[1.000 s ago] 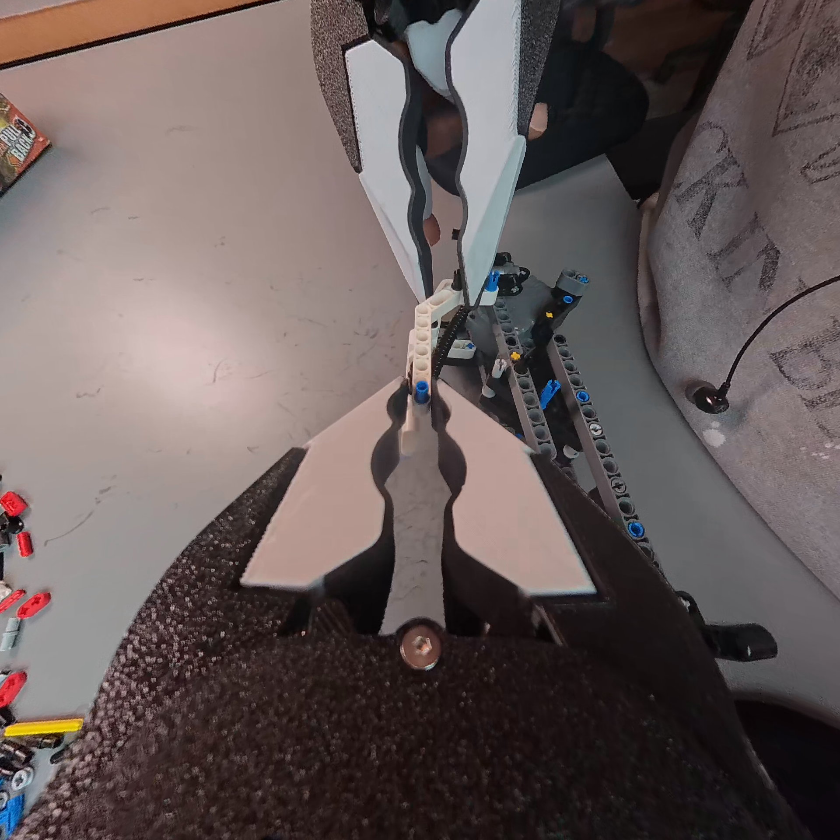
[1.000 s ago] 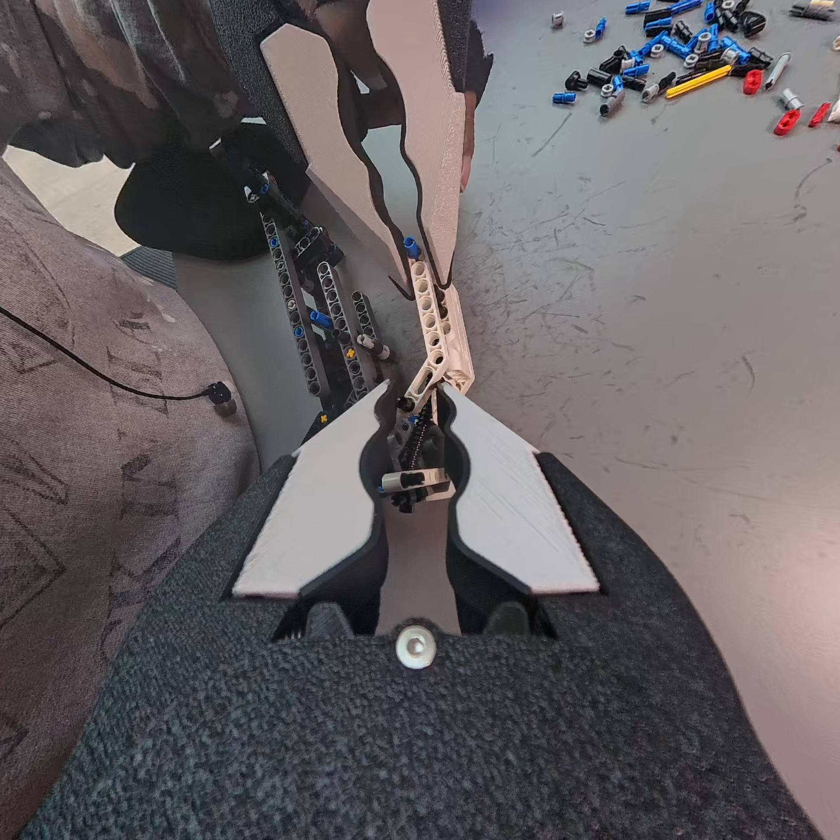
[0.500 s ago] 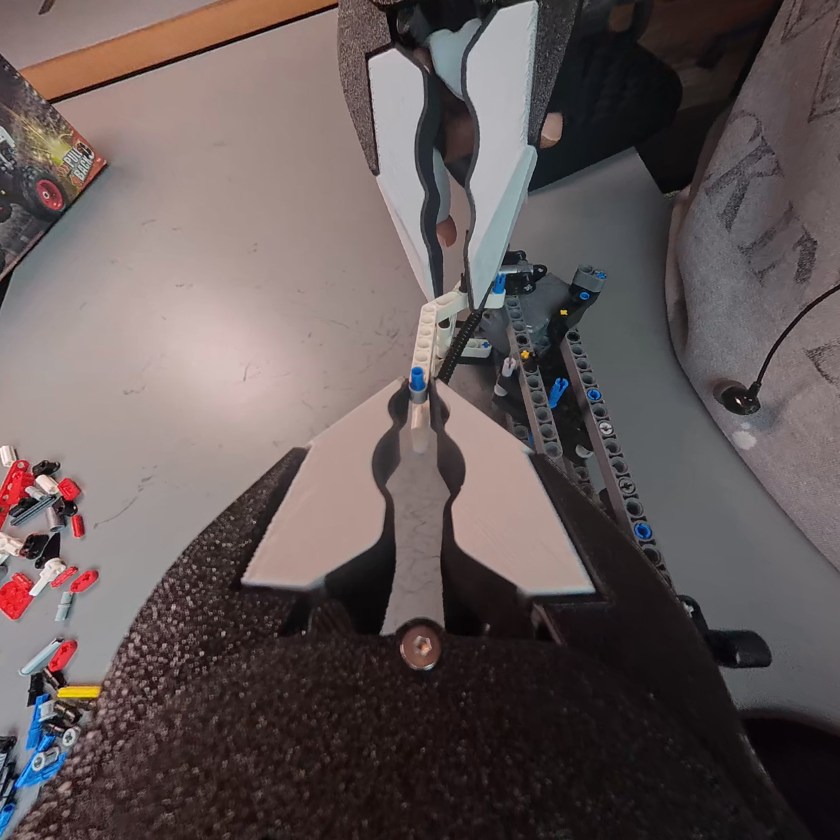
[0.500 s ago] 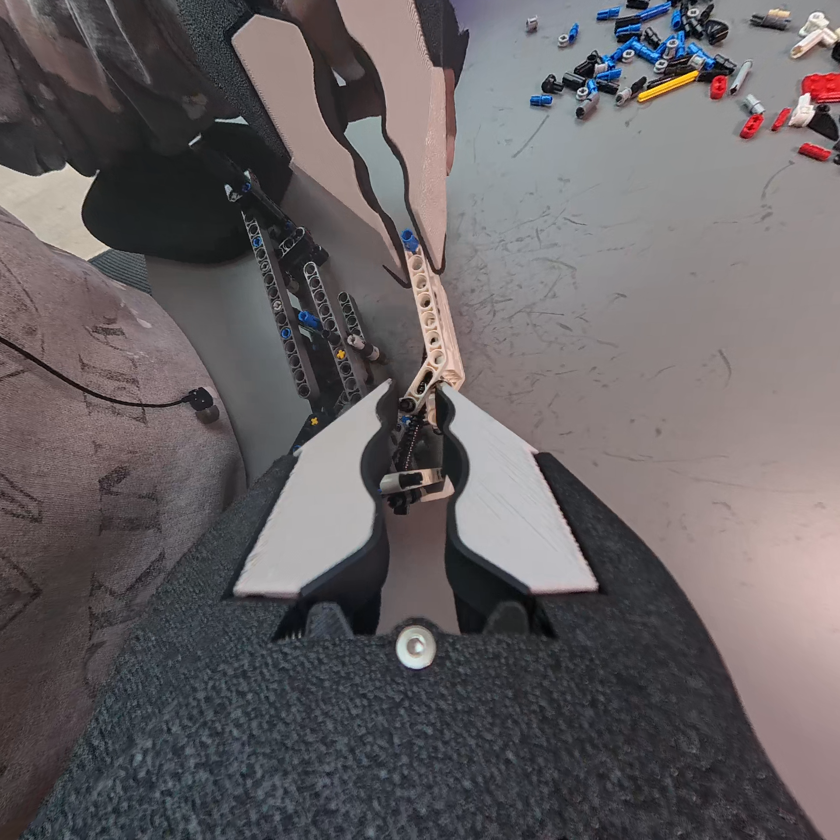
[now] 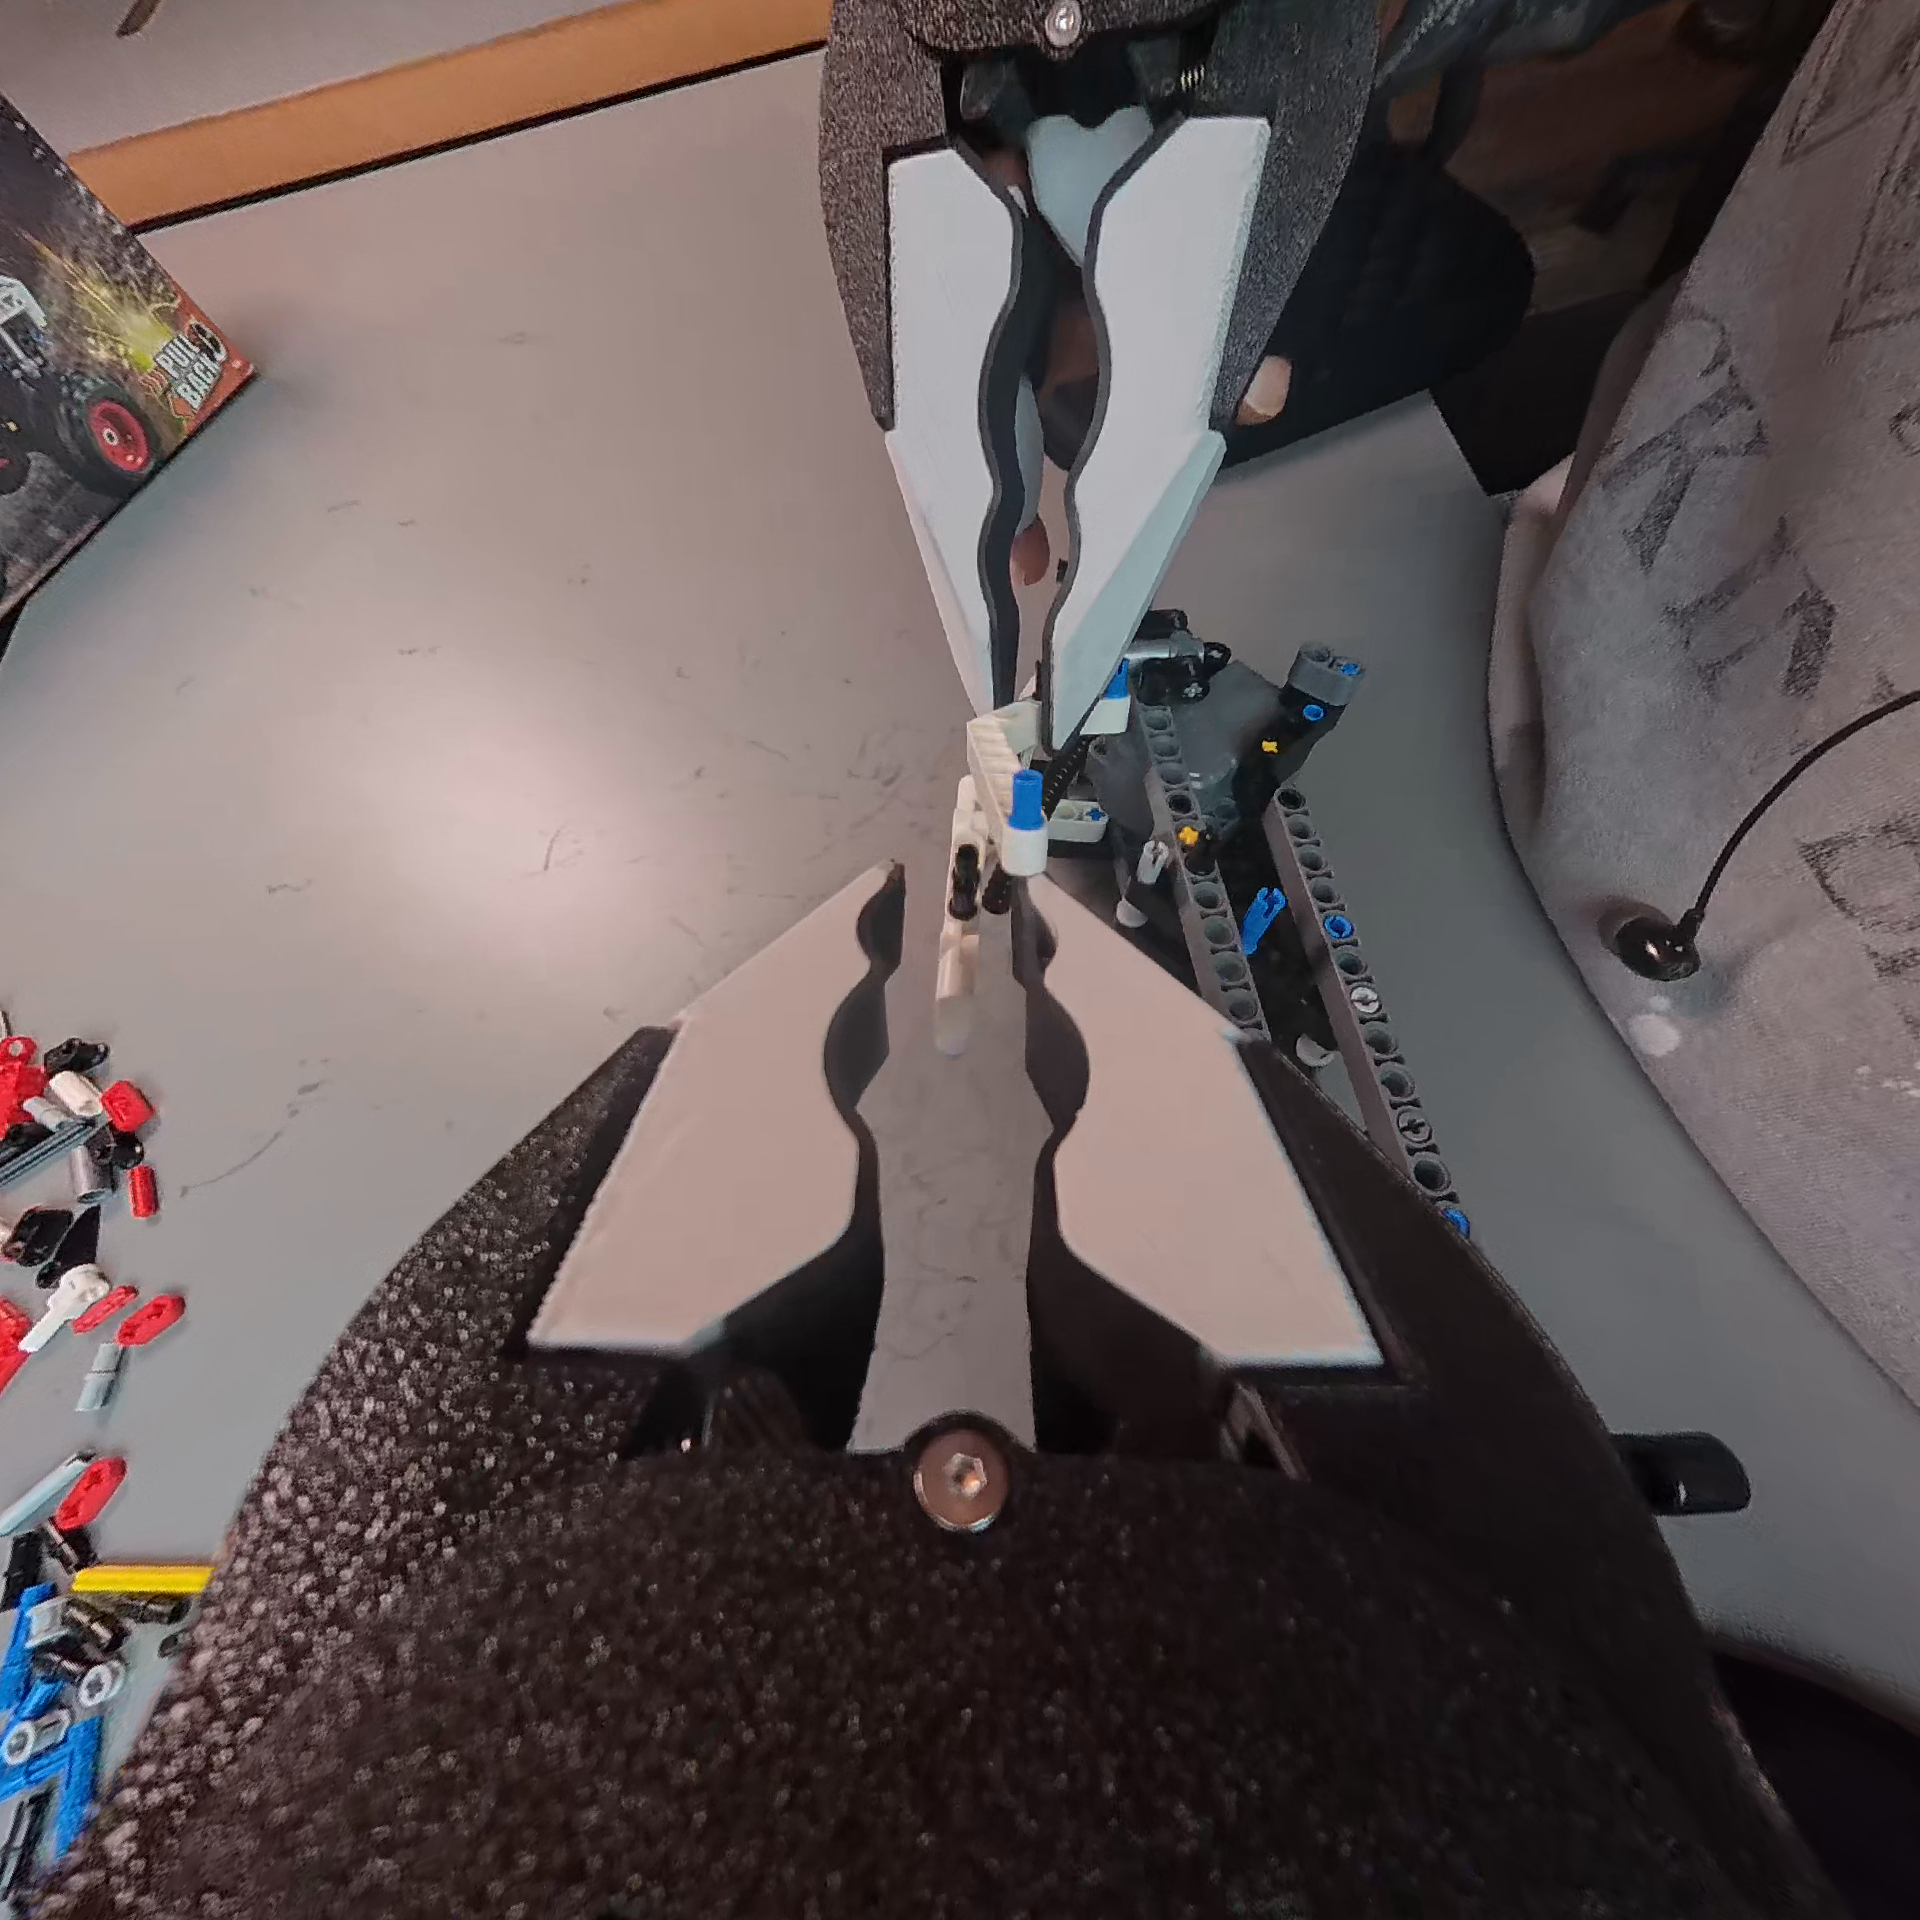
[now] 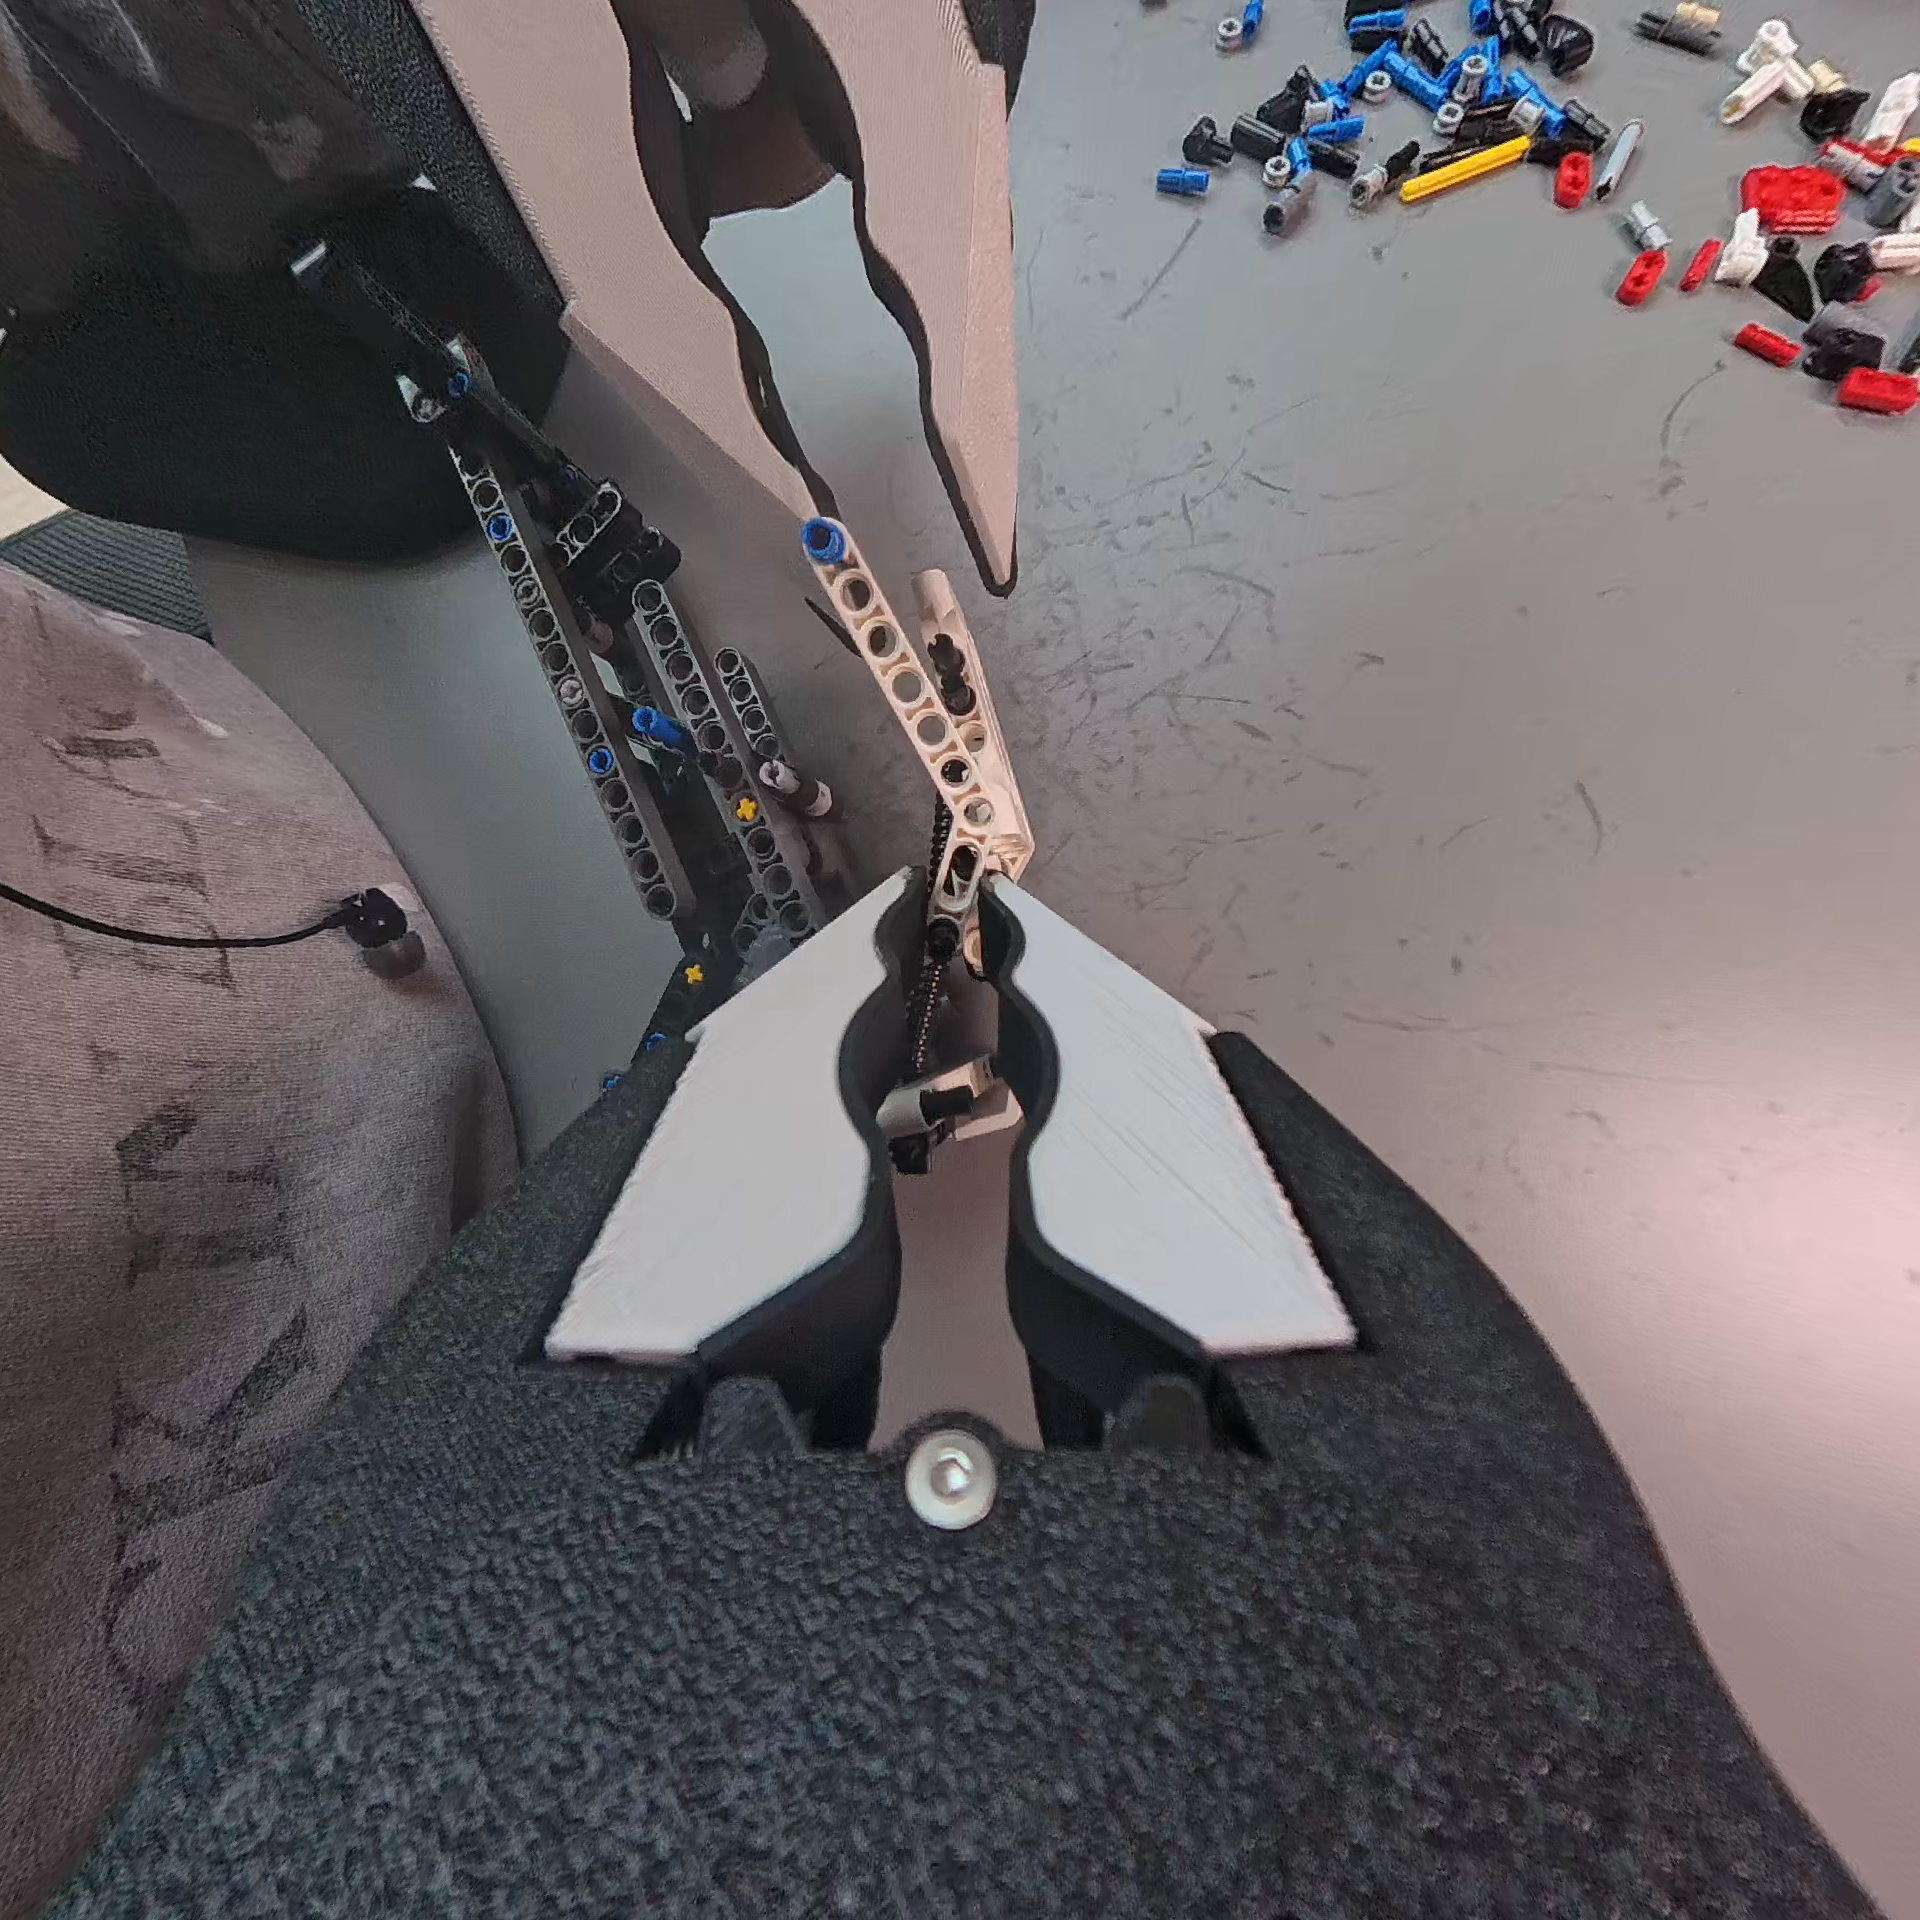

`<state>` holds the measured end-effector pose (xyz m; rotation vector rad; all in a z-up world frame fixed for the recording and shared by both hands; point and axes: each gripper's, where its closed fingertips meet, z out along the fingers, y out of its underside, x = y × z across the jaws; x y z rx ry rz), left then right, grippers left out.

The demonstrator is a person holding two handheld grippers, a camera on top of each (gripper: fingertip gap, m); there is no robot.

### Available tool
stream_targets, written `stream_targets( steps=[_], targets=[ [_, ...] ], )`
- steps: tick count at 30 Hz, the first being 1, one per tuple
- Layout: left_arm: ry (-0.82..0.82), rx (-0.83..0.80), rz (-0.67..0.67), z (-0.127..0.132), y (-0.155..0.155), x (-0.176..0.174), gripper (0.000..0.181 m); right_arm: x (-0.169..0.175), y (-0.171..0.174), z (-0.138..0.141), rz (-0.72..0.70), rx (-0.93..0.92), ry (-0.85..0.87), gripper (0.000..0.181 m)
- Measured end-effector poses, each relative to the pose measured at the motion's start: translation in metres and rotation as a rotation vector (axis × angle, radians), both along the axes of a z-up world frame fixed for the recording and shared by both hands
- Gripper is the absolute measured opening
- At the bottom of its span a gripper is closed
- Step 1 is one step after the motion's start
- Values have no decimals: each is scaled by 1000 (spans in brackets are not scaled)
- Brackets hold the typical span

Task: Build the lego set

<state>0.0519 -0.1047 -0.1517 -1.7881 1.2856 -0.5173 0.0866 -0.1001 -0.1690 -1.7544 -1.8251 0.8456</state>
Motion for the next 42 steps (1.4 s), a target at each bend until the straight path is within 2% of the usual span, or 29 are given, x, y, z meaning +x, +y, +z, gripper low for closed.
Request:
stream_targets(
  steps=[10,13,16,17,21,28,31,34,36,40,42],
  targets=[
    [-95,40,-75,21,-19,24,19,0,-1,1,-45,88,-31,7],
    [-126,63,-52,30,-20,29,20,1,-1,0,-56,132,-40,7],
    [18,123,-6,12,-11,22,4,0,-1,-1,-64,153,-46,7],
    [47,140,-14,7,-11,21,4,0,-1,-1,-68,157,-48,7],
    [51,142,-6,6,-15,17,17,1,0,-2,-99,166,-37,7],
    [65,147,-2,5,-23,15,28,-1,-1,-3,-148,180,-17,7],
    [20,102,-5,8,-29,12,27,0,-1,-3,-167,172,-6,7],
    [42,54,-10,-2,-34,8,27,0,-1,-2,-182,171,5,7],
    [63,61,1,-8,-33,9,24,0,-1,-3,-188,169,10,7],
    [75,104,54,-8,-24,8,11,-1,-1,-3,-190,173,16,7],
    [73,105,61,-6,-22,7,11,-1,0,-3,-191,179,19,7]
  ],
)
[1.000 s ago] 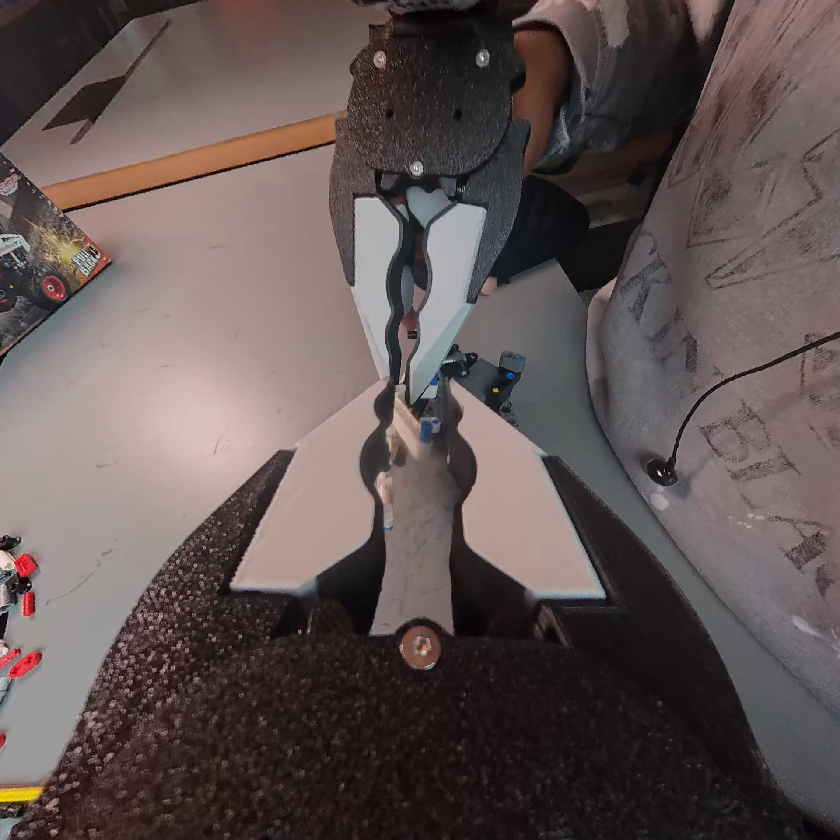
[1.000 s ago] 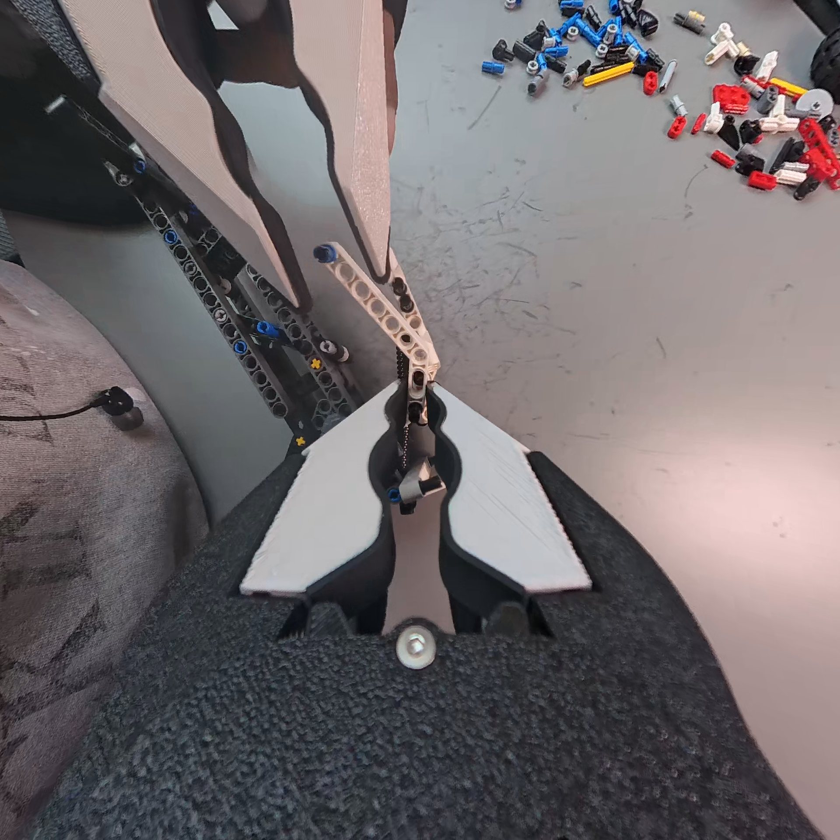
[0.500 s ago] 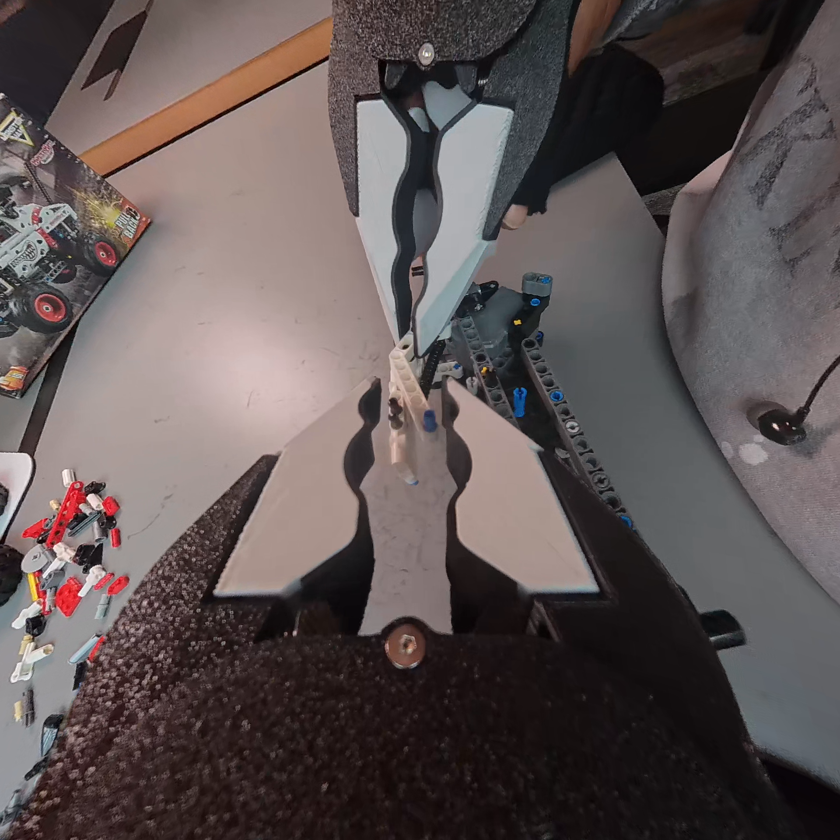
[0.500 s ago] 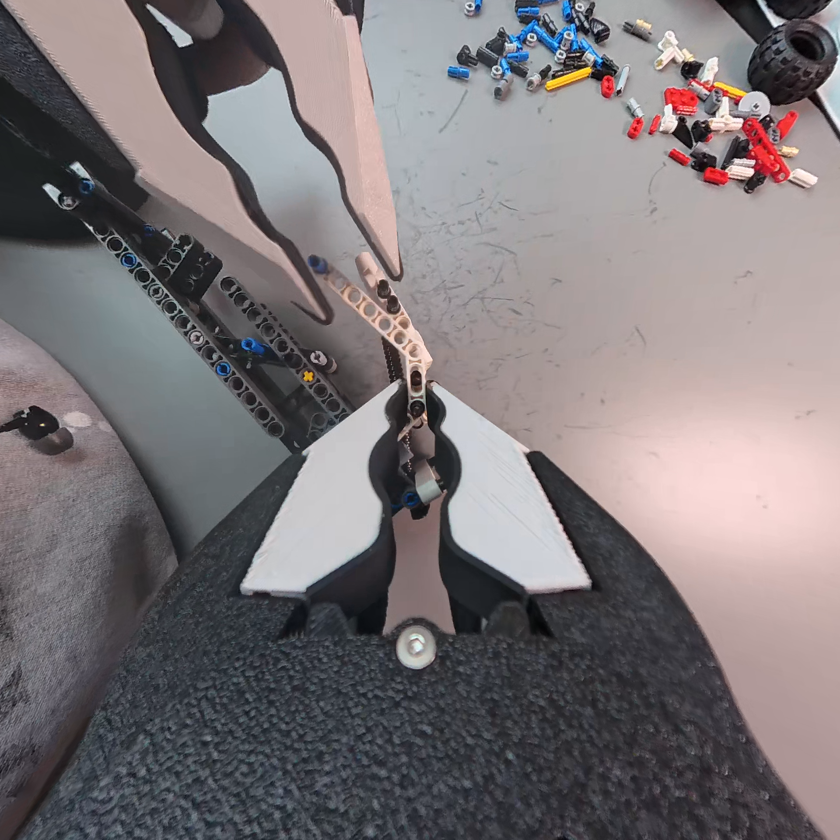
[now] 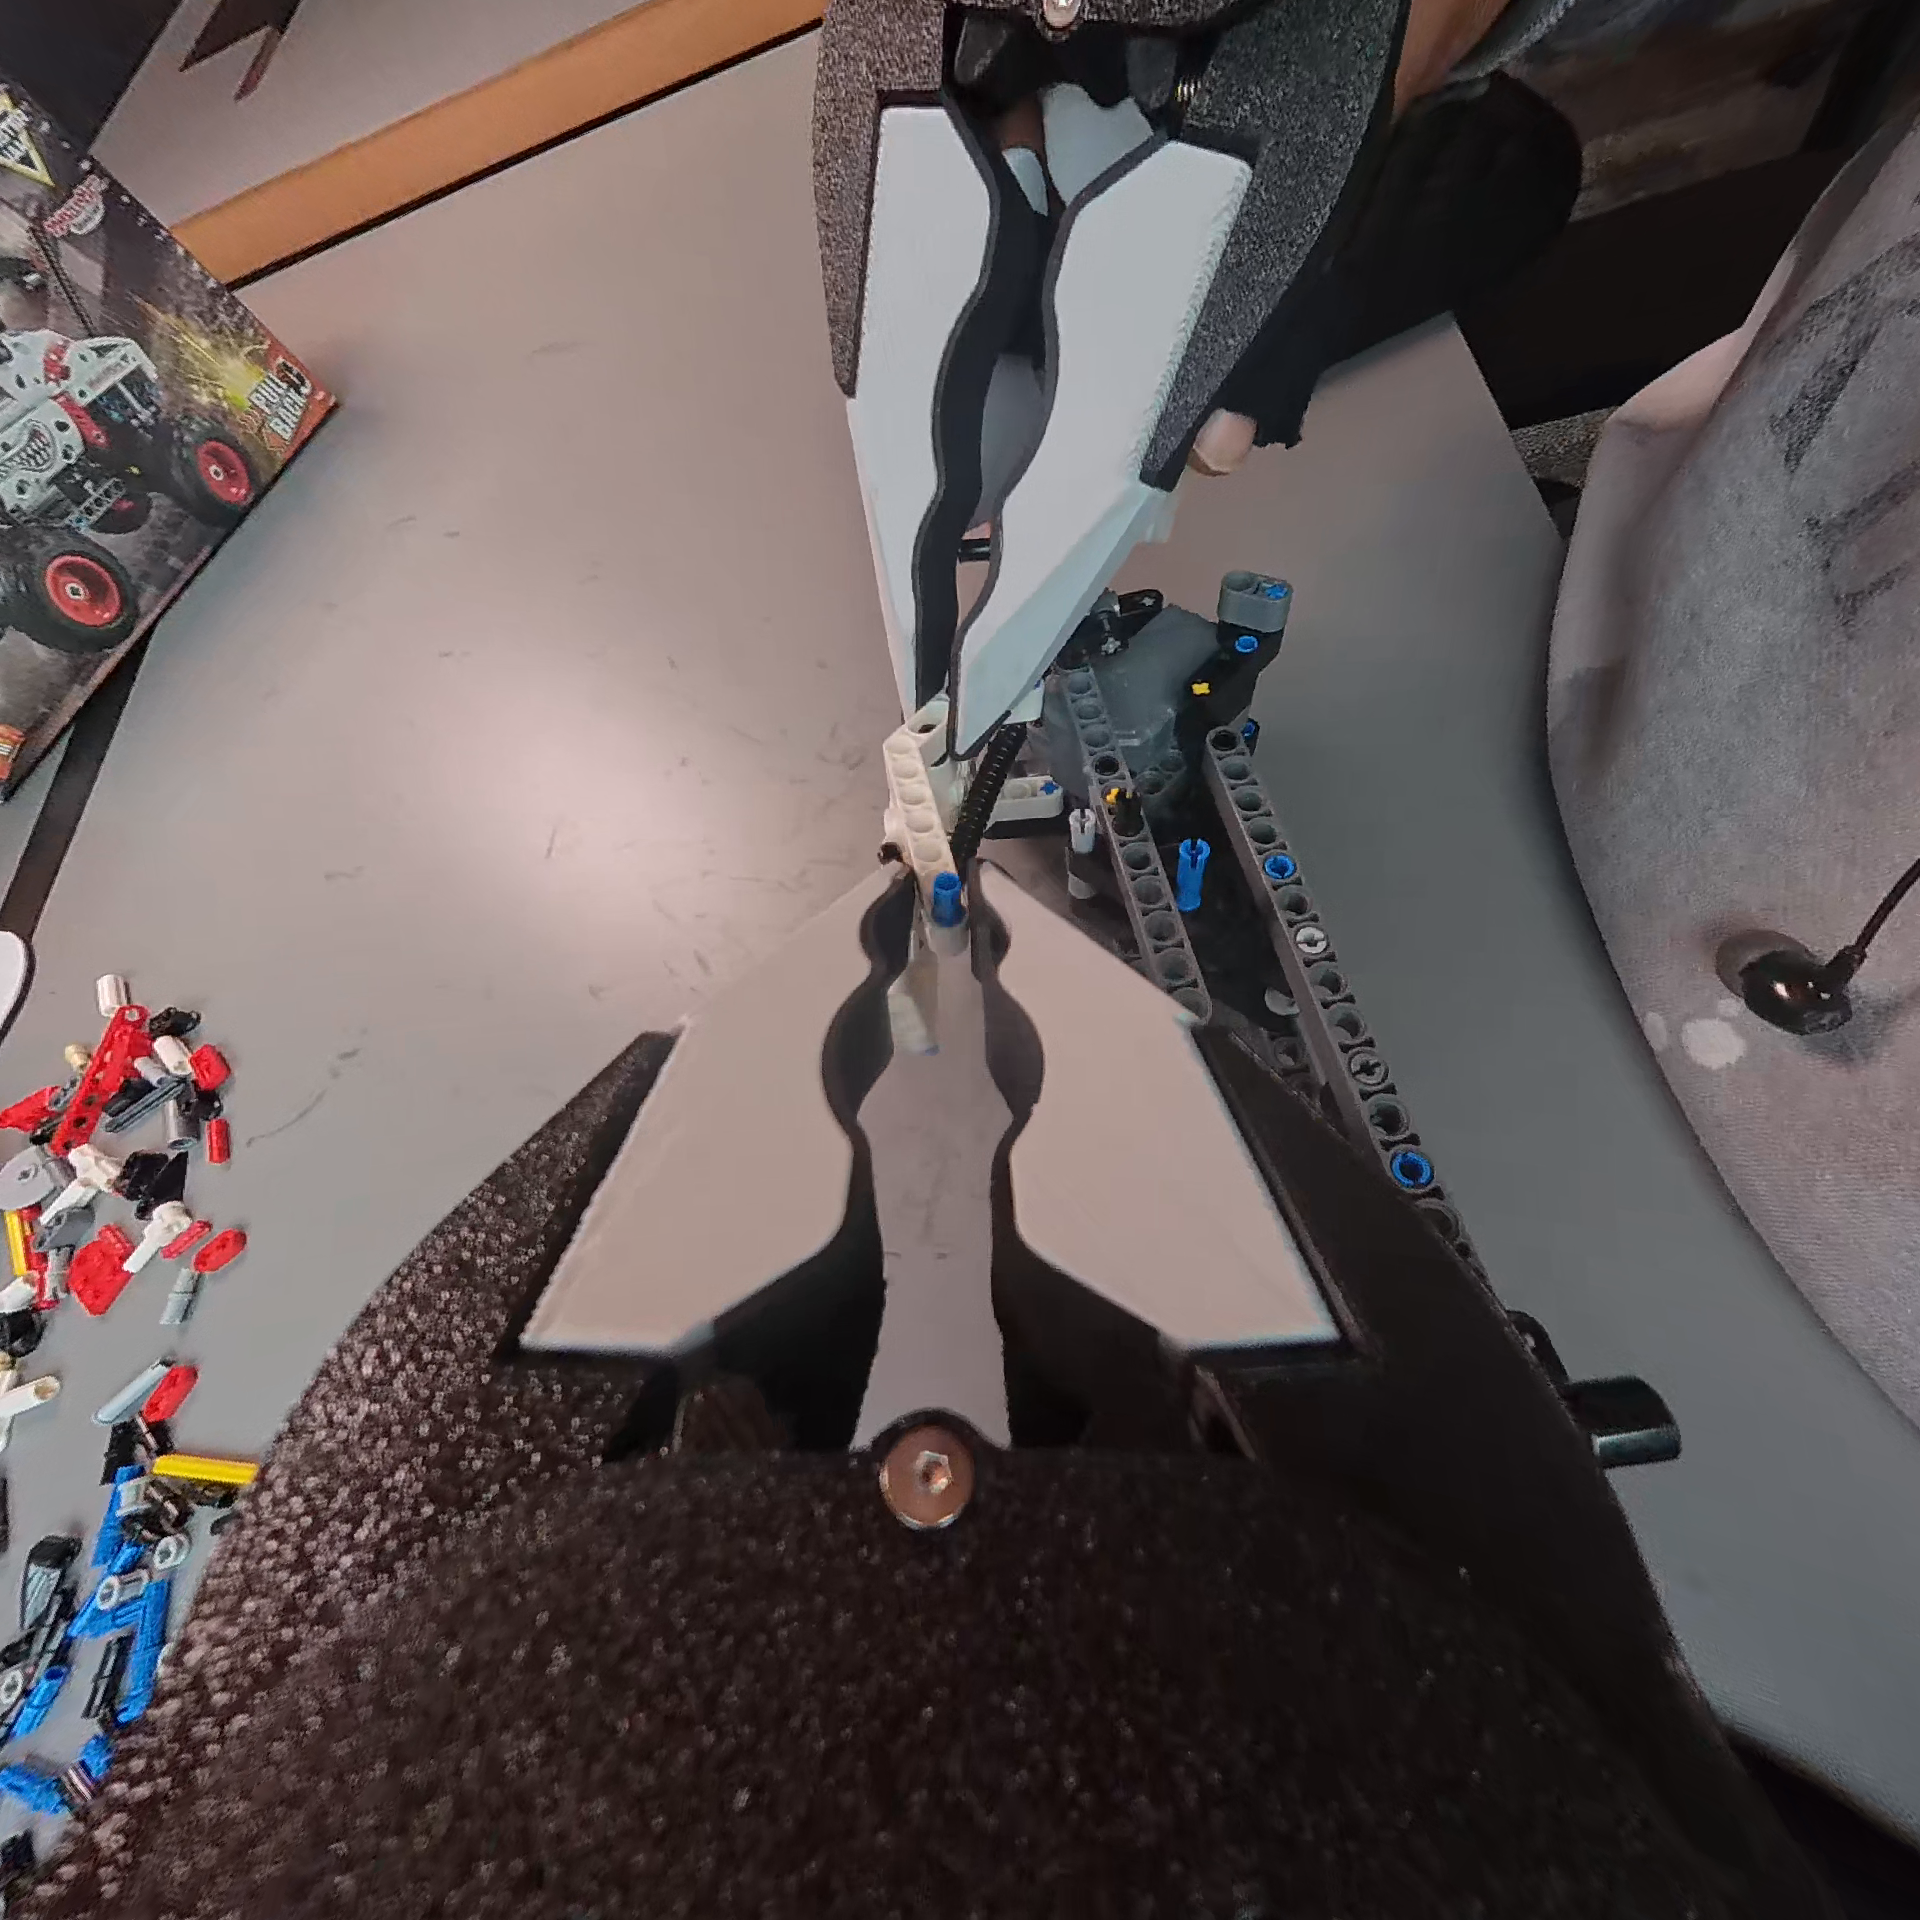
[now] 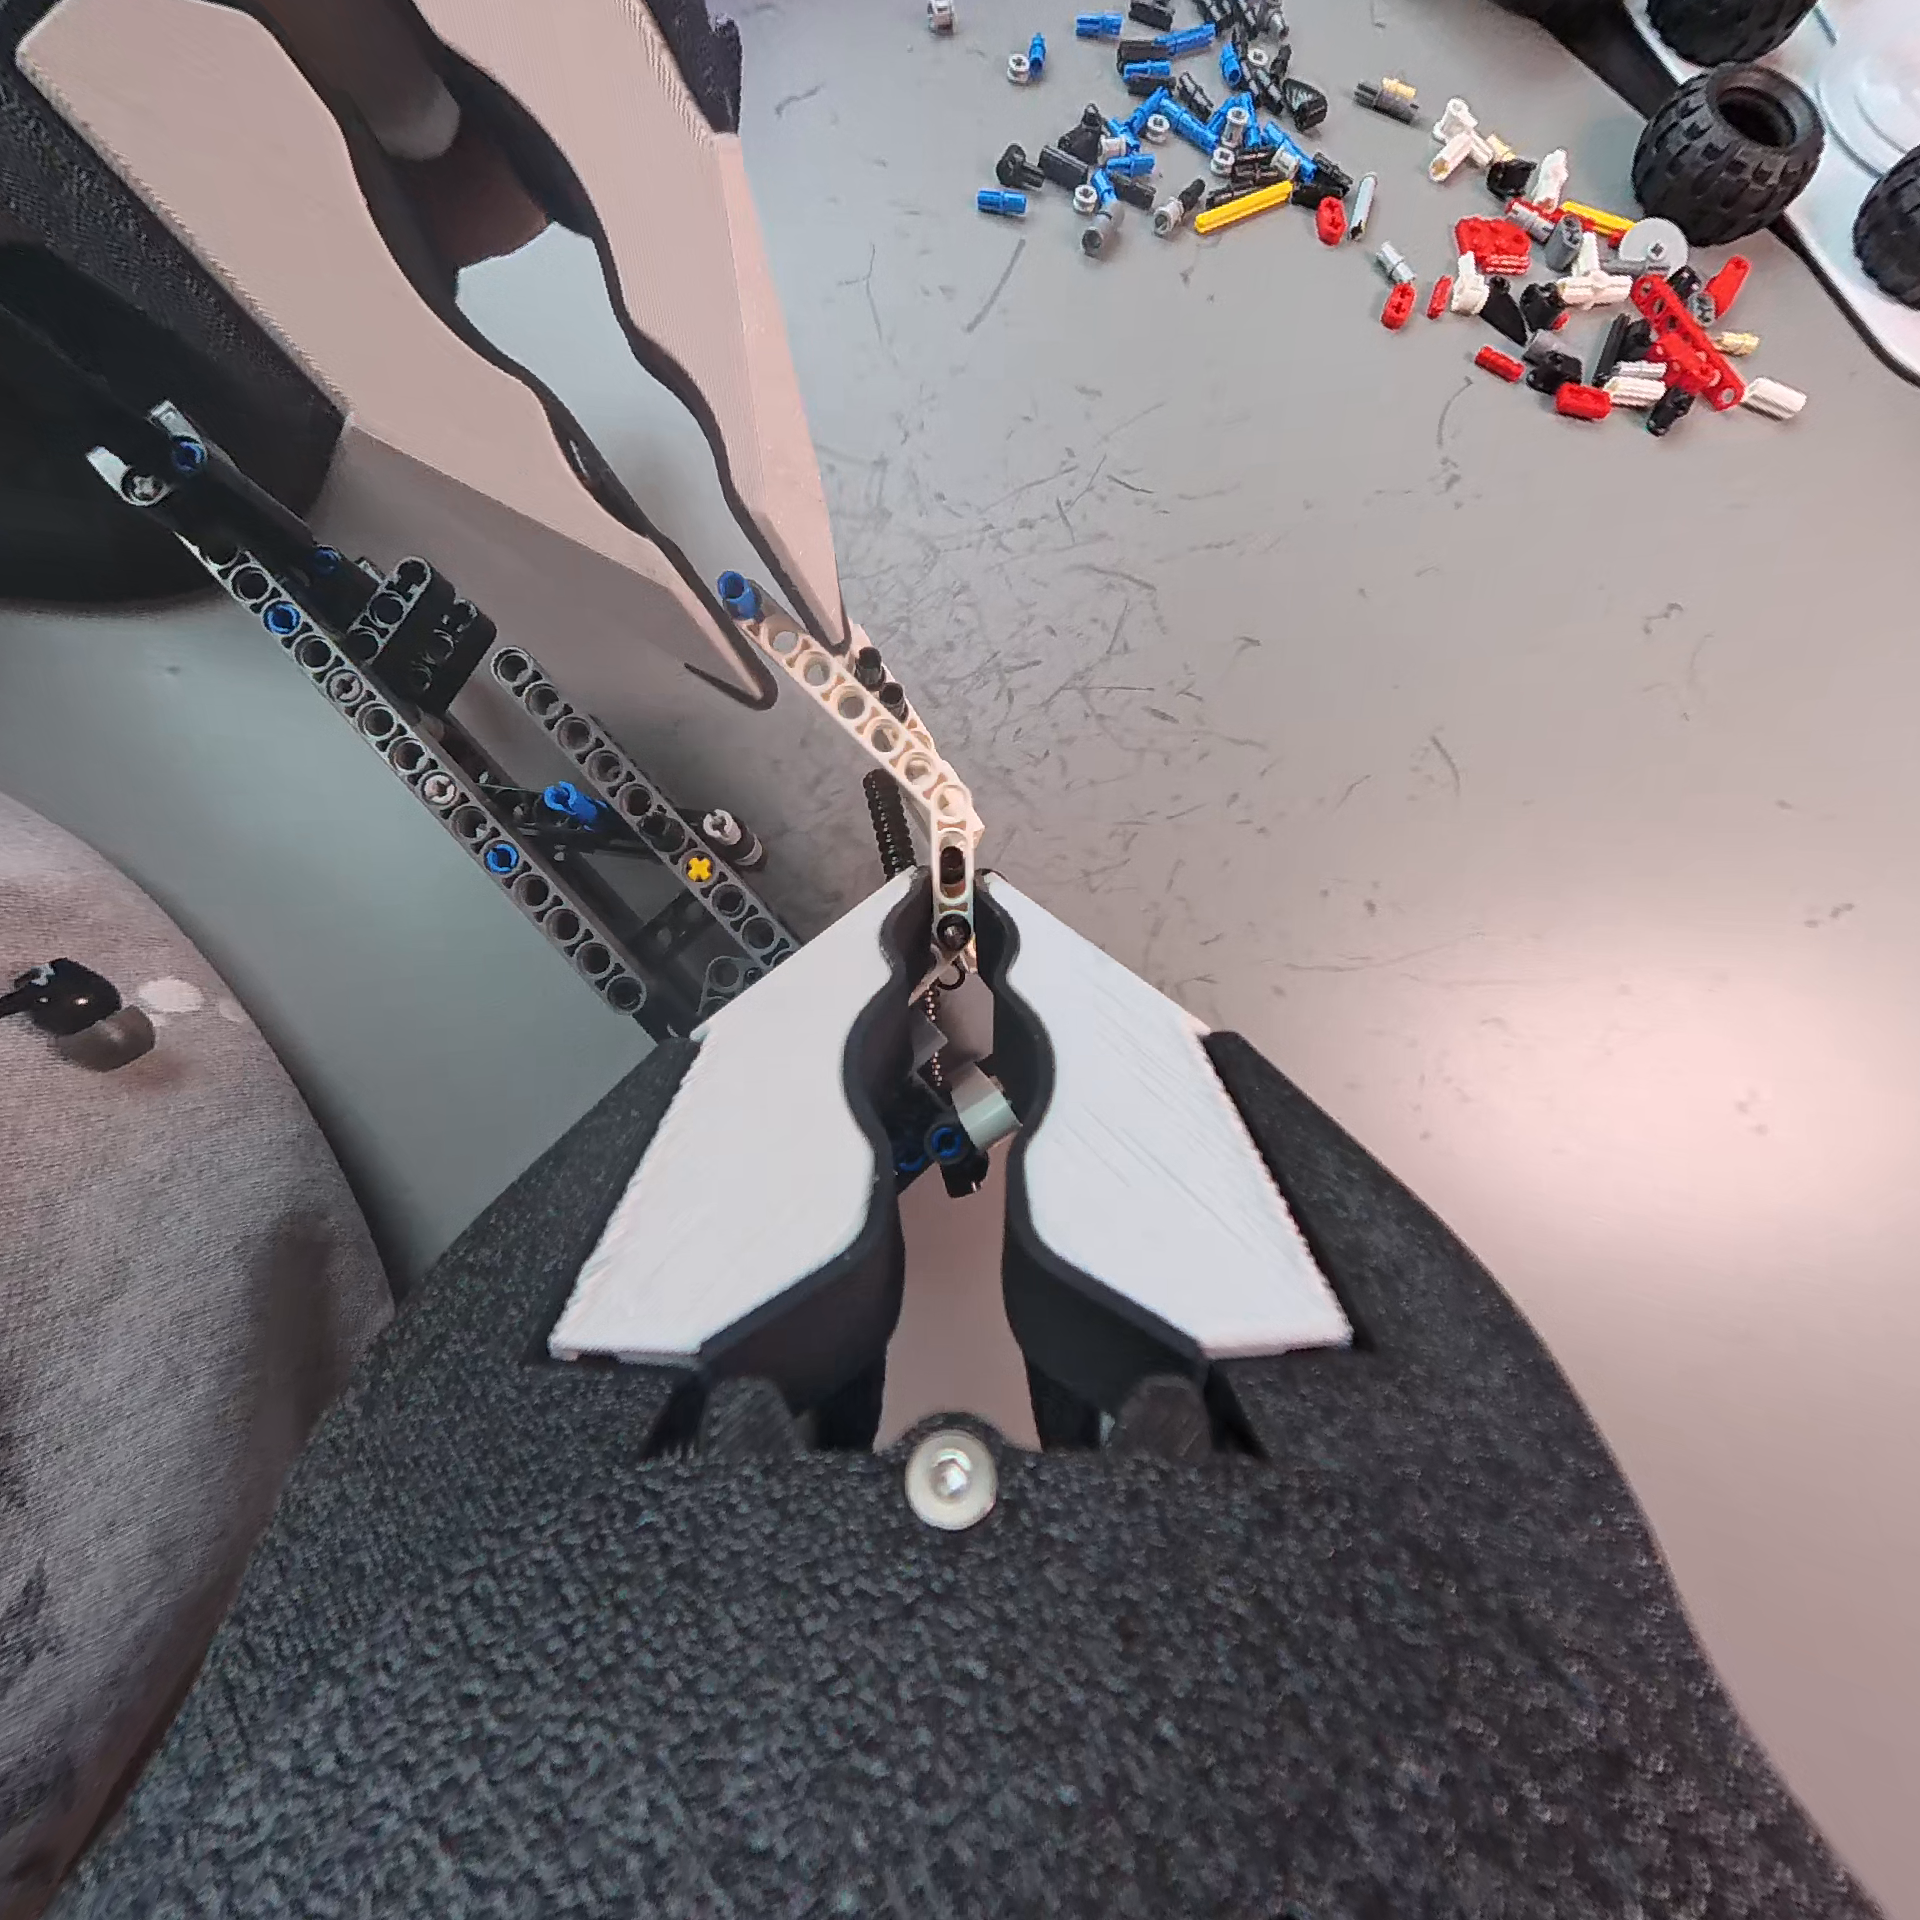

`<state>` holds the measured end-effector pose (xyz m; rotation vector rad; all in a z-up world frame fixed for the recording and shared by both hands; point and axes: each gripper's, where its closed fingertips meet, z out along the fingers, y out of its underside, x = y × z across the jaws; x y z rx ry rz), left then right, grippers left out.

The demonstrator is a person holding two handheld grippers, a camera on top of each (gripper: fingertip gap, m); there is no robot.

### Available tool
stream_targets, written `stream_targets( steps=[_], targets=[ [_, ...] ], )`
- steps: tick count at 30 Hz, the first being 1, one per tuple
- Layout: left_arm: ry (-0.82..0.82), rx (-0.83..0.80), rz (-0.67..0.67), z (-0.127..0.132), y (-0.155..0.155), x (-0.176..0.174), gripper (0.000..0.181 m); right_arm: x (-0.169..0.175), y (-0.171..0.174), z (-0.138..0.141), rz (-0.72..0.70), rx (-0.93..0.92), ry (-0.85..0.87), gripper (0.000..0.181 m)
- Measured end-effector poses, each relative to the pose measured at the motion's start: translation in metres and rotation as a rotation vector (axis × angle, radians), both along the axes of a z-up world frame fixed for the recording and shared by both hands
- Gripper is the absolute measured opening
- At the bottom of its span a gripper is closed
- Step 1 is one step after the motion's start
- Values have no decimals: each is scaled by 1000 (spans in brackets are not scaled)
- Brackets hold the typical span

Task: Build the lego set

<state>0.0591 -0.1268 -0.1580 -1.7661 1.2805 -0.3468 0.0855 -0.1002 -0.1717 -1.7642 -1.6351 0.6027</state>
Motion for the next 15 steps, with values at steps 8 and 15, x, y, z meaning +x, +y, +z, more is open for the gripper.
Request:
stream_targets(
  steps=[8,15],
  targets=[
    [-51,-61,13,4,3,-4,8,-1,-6,3,34,-40,44,9],
    [-125,-129,39,5,9,-4,10,0,-4,2,38,-37,38,9]
  ],
)
